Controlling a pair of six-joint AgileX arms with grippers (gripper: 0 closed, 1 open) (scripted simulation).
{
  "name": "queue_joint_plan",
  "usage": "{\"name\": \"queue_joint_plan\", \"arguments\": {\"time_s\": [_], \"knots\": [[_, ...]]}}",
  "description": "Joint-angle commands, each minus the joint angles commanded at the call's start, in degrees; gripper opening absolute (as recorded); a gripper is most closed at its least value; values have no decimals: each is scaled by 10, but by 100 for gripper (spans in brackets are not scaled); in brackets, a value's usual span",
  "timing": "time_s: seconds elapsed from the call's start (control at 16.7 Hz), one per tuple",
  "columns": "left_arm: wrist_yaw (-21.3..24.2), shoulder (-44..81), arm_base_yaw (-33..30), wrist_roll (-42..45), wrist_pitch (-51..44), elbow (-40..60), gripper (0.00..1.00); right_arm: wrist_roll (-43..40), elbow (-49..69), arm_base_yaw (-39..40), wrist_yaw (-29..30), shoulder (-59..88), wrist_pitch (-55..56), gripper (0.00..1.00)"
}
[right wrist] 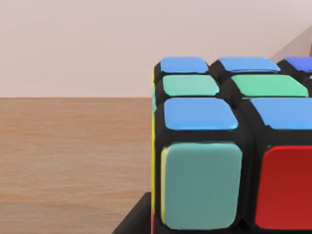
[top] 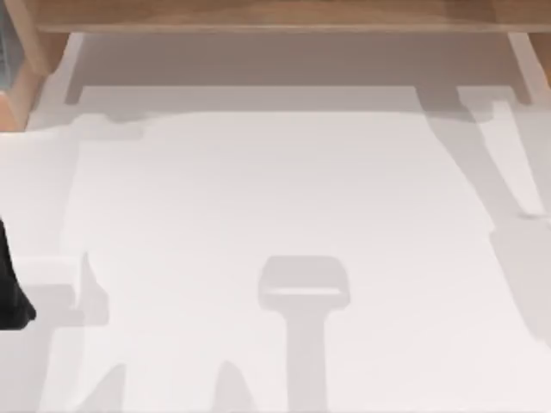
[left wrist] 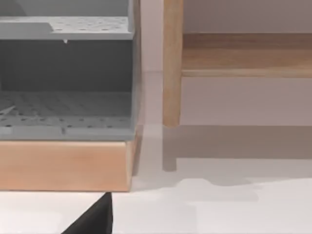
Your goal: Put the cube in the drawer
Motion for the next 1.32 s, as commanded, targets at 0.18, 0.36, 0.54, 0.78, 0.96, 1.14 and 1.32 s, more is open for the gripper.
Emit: {"name": "queue_joint_plan", "arguments": {"time_s": [0.18,0.36,0.54,0.78,0.96,1.14,1.32], "knots": [[0,0,0,0,0,0,100,0,0,3,3,-14,-14,0],[0,0,0,0,0,0,100,1,1,0,2,-12,-13,0],[0,0,0,0,0,0,100,-2,18,-17,-5,-18,-18,0],[0,0,0,0,0,0,100,-25,108,-116,-39,-27,-64,0],[0,0,0,0,0,0,100,-53,200,-222,-72,-9,-144,0],[0,0,0,0,0,0,100,-87,298,-328,-101,33,-266,0],[0,0,0,0,0,0,100,-124,390,-411,-125,97,-419,0]]}}
